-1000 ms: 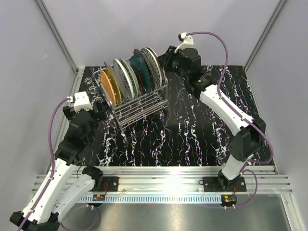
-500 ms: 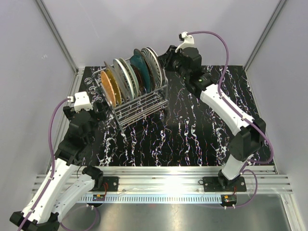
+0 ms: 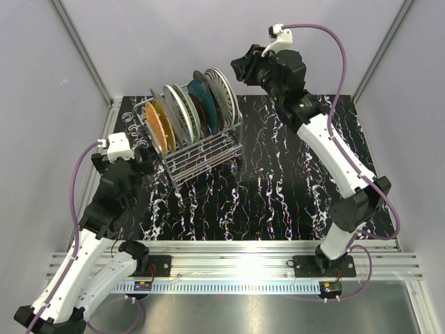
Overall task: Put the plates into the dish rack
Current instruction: Insert the plate into the dish rack
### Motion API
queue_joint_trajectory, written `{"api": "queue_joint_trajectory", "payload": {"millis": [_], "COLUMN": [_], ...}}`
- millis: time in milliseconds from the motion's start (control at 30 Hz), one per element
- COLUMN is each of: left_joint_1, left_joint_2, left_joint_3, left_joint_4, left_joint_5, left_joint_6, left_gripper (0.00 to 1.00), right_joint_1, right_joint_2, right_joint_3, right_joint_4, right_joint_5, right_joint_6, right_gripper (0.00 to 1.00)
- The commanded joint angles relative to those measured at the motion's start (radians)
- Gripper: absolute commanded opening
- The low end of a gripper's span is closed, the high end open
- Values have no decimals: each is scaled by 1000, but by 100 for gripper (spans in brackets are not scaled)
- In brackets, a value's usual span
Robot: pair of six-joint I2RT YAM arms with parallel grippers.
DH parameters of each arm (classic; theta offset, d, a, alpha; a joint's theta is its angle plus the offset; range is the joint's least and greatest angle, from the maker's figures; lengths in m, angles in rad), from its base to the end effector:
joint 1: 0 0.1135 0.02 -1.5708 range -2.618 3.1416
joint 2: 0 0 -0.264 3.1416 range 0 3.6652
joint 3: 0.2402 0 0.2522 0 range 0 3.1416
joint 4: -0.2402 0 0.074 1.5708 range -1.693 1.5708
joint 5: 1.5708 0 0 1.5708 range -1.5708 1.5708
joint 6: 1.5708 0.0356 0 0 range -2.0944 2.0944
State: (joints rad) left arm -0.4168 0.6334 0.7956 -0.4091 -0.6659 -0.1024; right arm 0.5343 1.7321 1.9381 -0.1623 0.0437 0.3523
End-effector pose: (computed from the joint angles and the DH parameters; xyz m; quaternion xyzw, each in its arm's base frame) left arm 0.1352 -0.0358 0.3436 -0.0817 0.7677 0.1001 0.6276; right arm 0.3445 0.2020 0.4877 -0.0471 0.6899 0.2961 0.6589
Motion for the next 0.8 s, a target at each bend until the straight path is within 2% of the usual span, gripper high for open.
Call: {"api": "queue_joint_trajectory", "payload": {"millis": [0, 133, 367, 533, 600, 767], "left_joint_1": [6, 6, 6, 6, 4, 4], "left_joint_2": [-11, -14, -40, -61, -72, -90], "left_joint_3": [5, 5, 1, 2, -2, -12], "left_joint_4": [46, 47, 41, 32, 36, 33], "left_joint_5": [3, -3, -18, -12, -5, -1], "left_joint_6": [1, 1, -3, -11, -14, -25], "left_gripper": [99, 99, 99, 99, 99, 99], "right_joint_1": [-10, -22, -59, -66, -66, -69], "right_joint_2": [-57, -144, -368, -531, -601, -742], "right_joint_3": [-14, -129, -410, -568, -650, -878], "right_joint_4": [-16, 1, 20, -78, -97, -114], "right_joint_5": [22, 47, 123, 217, 237, 283], "right_joint_6": [-32, -32, -35, -39, -21, 54], "right_gripper": [48, 63, 73, 80, 85, 89]}}
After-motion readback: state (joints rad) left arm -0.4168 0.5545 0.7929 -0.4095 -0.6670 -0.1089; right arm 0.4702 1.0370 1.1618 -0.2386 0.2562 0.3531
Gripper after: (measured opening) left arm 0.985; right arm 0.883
